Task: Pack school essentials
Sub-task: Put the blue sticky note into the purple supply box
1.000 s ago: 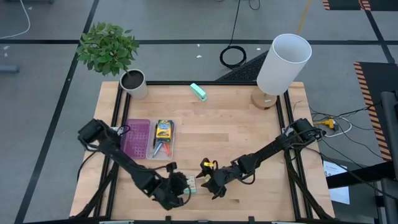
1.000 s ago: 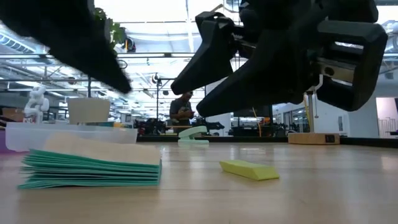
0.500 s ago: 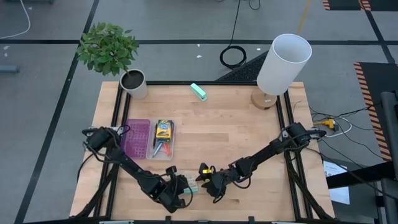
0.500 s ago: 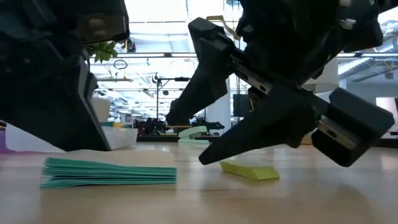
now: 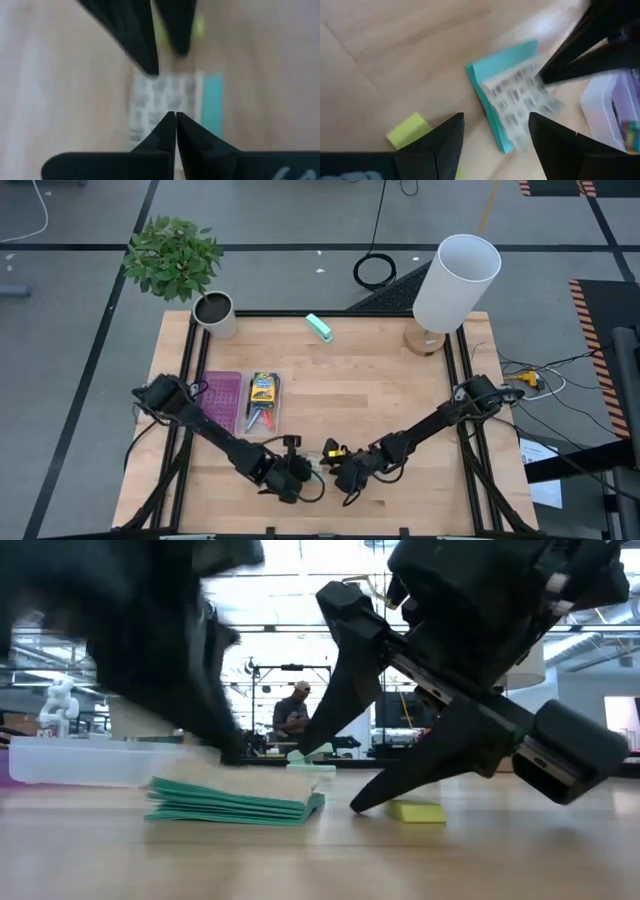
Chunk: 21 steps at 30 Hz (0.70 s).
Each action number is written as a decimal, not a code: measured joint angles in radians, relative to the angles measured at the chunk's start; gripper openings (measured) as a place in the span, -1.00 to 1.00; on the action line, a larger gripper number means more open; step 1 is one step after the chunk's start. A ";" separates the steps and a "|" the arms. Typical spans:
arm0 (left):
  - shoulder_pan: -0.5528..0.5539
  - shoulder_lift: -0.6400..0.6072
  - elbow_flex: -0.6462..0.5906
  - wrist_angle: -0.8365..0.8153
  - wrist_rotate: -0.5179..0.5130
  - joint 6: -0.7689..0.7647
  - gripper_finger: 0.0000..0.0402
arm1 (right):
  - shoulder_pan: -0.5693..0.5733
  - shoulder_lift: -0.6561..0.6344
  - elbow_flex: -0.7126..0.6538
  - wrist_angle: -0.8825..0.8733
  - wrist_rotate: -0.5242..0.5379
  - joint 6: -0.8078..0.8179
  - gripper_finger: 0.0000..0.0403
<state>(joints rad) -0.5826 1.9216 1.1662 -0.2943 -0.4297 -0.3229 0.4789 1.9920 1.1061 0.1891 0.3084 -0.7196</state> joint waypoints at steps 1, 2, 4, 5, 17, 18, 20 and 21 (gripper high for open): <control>0.001 -0.027 0.001 0.000 0.000 -0.008 -0.91 | 0.000 -0.005 0.000 -0.011 0.006 0.000 0.08; 0.001 -0.054 0.004 -0.002 -0.002 -0.025 -0.91 | -0.002 -0.009 -0.001 -0.005 0.005 0.000 0.08; -0.001 -0.090 0.005 -0.012 -0.004 -0.066 -0.91 | -0.004 -0.019 0.000 -0.008 0.009 0.000 0.08; -0.002 -0.101 0.005 -0.020 -0.006 -0.089 -0.91 | -0.007 -0.022 0.000 -0.009 0.009 -0.001 0.08; 0.013 -0.011 0.004 -0.070 -0.027 -0.347 -0.91 | -0.047 -0.014 -0.001 -0.012 -0.087 -0.075 0.08; 0.019 0.001 0.004 -0.086 -0.011 -0.368 -0.91 | -0.047 -0.014 0.000 -0.006 -0.111 -0.076 0.08; 0.032 0.028 0.004 -0.108 0.023 -0.406 -0.91 | -0.047 -0.014 0.000 0.012 -0.127 -0.067 0.08; 0.037 0.037 0.005 -0.106 0.030 -0.417 -0.91 | -0.047 -0.014 0.000 0.018 -0.128 -0.064 0.08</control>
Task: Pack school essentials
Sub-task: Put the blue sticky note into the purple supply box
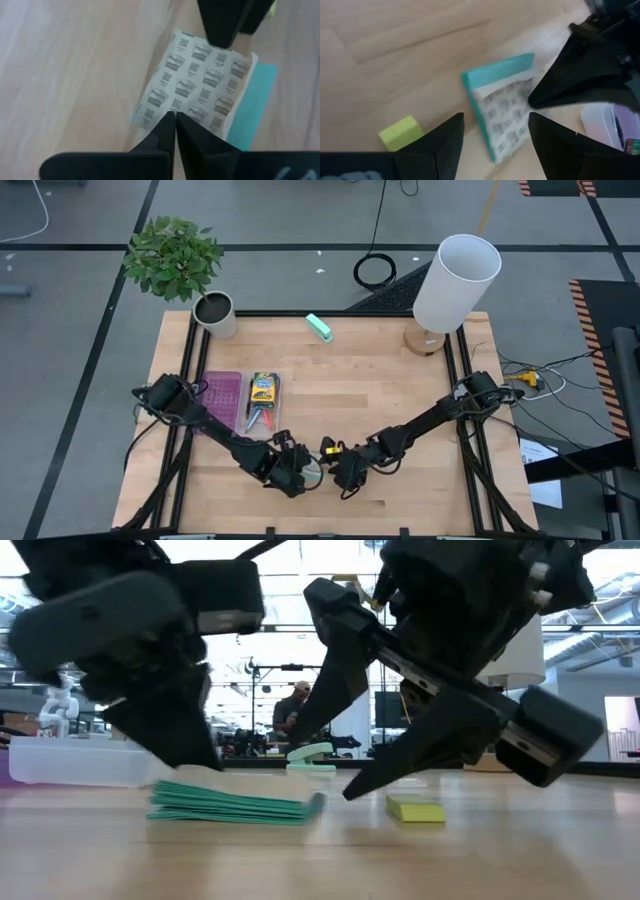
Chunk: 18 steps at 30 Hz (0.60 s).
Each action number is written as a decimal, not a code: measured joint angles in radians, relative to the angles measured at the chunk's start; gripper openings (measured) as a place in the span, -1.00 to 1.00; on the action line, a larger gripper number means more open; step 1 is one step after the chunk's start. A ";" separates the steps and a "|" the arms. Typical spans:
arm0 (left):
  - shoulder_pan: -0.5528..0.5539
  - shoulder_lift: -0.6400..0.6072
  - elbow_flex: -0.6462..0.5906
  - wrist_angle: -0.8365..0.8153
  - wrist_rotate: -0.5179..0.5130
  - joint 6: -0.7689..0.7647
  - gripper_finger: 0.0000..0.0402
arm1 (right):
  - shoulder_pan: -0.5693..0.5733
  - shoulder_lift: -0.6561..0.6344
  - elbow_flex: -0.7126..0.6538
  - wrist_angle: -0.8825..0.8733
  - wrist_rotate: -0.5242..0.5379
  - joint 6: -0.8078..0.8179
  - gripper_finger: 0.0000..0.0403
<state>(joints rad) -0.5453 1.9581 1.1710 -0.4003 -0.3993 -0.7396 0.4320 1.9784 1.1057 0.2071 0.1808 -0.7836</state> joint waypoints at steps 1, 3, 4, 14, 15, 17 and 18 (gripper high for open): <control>0.005 0.006 0.001 0.004 0.013 -0.005 -0.91 | 0.000 0.000 0.000 0.004 0.000 0.001 0.08; 0.012 0.024 0.005 0.017 0.014 -0.003 -0.91 | -0.002 0.000 0.000 -0.002 0.000 -0.004 0.08; 0.014 0.030 0.005 0.021 0.012 0.001 -0.91 | -0.002 0.004 0.000 -0.002 0.001 -0.004 0.08; 0.021 0.048 0.004 0.028 0.007 0.130 -0.91 | -0.005 0.028 0.003 -0.021 0.001 -0.048 0.08; 0.022 0.048 0.003 0.033 0.007 0.138 -0.91 | -0.005 0.028 0.003 -0.019 0.002 -0.048 0.07; 0.026 0.050 0.003 0.049 0.002 0.151 -0.91 | -0.006 0.029 0.002 -0.013 0.005 -0.052 0.05; 0.029 0.050 0.002 0.055 0.000 0.155 -0.91 | -0.006 0.029 0.002 -0.012 0.005 -0.056 0.04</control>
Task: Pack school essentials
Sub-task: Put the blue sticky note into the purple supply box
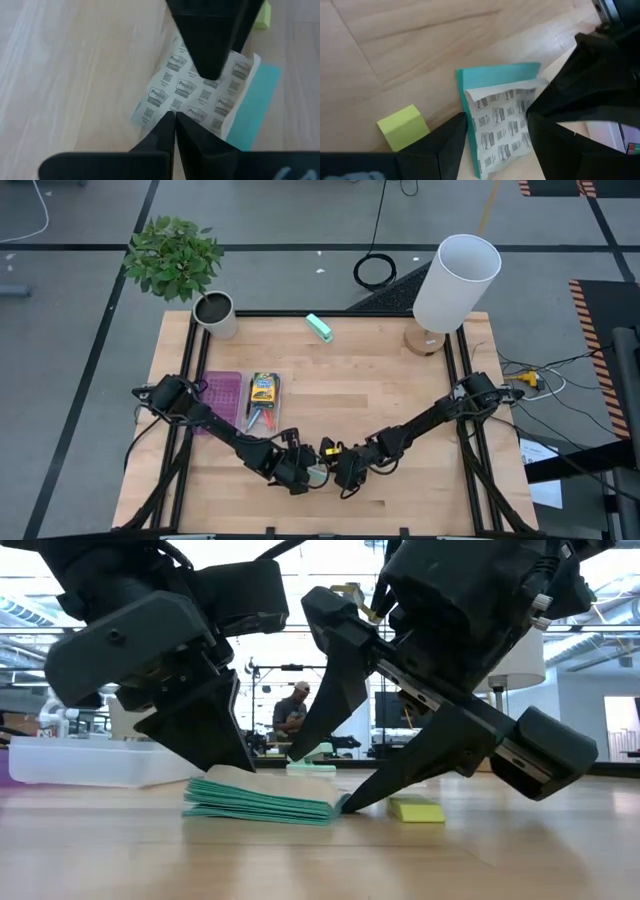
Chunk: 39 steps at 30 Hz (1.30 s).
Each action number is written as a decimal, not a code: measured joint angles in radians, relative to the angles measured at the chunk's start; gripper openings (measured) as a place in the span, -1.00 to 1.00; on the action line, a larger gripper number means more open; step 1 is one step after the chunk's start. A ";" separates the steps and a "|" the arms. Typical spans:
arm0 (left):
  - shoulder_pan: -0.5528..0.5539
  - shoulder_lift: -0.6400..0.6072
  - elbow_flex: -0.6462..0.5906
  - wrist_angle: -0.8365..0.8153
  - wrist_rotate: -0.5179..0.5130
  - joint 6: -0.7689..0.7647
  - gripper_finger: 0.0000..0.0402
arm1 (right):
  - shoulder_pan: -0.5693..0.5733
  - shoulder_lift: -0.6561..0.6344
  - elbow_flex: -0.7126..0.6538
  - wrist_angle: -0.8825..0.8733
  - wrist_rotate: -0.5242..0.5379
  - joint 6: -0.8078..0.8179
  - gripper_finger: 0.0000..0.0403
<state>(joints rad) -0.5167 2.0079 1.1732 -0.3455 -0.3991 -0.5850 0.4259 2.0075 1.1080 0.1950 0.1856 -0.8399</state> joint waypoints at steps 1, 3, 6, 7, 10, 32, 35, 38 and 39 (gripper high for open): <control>0.001 0.000 -0.001 0.004 0.000 0.000 -0.91 | 0.000 0.000 0.000 0.002 0.000 -0.006 0.02; 0.002 0.000 -0.001 0.005 -0.002 0.000 -0.91 | 0.000 0.001 -0.001 0.006 0.000 -0.012 -0.02; 0.002 0.001 -0.001 0.005 -0.002 0.001 -0.91 | 0.000 0.001 -0.002 0.011 0.000 -0.015 -0.07; 0.002 0.001 -0.001 0.005 -0.002 0.000 -0.91 | 0.001 0.002 -0.002 0.012 0.000 -0.017 -0.08; 0.002 0.001 -0.001 0.005 -0.001 0.001 -0.91 | 0.003 0.002 -0.002 0.013 0.001 -0.018 -0.14; 0.000 0.000 -0.002 0.003 -0.001 0.007 -0.91 | 0.010 -0.002 -0.004 0.017 0.053 -0.073 -0.53; 0.000 0.000 -0.002 0.004 -0.002 0.007 -0.91 | 0.010 -0.002 -0.004 0.017 0.052 -0.073 -0.54; 0.000 0.000 -0.002 0.005 -0.002 0.011 -0.91 | 0.010 -0.003 -0.004 0.018 0.052 -0.074 -0.54; 0.000 0.000 -0.002 0.005 -0.002 0.011 -0.91 | 0.010 -0.003 -0.004 0.019 0.052 -0.078 -0.54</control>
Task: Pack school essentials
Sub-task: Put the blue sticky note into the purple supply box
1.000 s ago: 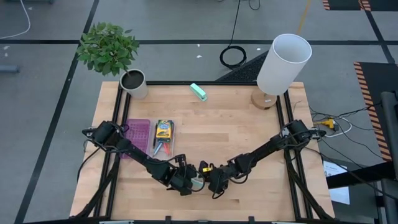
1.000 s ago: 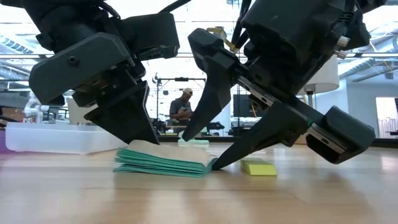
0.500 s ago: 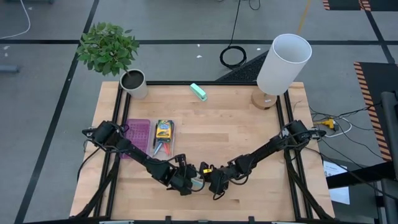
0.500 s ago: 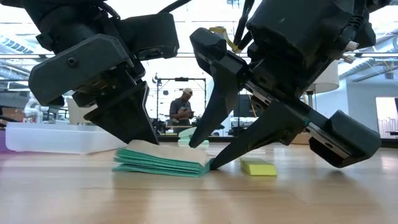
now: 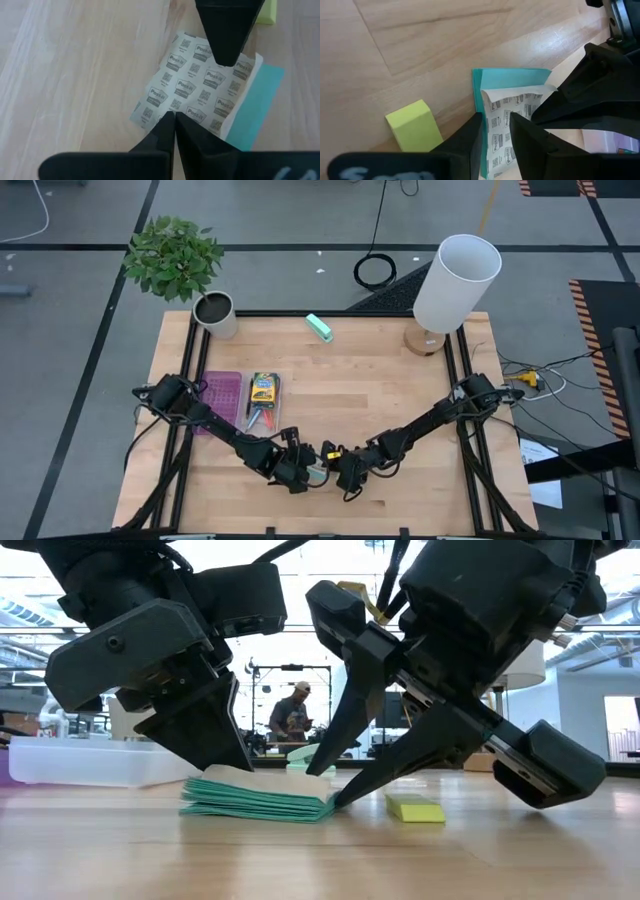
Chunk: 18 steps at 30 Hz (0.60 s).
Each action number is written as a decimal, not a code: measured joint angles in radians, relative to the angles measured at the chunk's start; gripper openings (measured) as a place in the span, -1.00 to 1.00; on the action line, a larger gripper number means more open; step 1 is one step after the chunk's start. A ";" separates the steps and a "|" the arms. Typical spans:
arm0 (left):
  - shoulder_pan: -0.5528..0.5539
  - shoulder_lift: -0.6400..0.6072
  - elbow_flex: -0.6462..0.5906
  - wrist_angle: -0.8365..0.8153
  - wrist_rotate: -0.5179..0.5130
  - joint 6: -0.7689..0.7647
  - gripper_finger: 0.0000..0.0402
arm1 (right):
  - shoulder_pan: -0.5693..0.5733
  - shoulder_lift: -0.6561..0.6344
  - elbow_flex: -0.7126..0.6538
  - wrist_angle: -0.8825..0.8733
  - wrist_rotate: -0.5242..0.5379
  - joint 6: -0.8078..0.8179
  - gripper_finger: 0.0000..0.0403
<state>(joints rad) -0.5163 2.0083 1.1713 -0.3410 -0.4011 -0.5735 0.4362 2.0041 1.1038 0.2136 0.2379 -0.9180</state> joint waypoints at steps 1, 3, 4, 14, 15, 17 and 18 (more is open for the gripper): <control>0.000 0.000 0.000 0.000 0.000 0.000 -0.91 | 0.000 0.000 0.000 0.001 0.000 -0.005 -0.54; 0.000 0.000 0.000 0.000 0.000 0.000 -0.91 | 0.000 0.000 0.000 0.005 0.000 -0.011 -0.54; 0.000 0.000 0.000 0.000 0.000 0.000 -0.91 | 0.000 -0.001 0.000 0.007 0.000 -0.011 -0.54; 0.000 0.000 0.000 0.001 0.000 0.003 -0.91 | 0.000 -0.002 0.000 0.017 0.002 -0.011 -0.54; 0.000 0.000 0.000 0.001 0.000 0.003 -0.91 | 0.000 -0.002 0.000 0.019 0.002 -0.011 -0.54; 0.000 0.000 0.000 0.001 0.000 0.003 -0.91 | 0.000 -0.002 0.000 0.023 0.003 -0.011 -0.54; 0.000 0.000 0.000 0.001 0.000 0.003 -0.91 | 0.000 -0.002 0.000 0.024 0.004 -0.011 -0.54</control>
<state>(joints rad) -0.5167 2.0083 1.1713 -0.3400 -0.4011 -0.5708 0.4366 2.0018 1.1042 0.2380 0.2419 -0.9287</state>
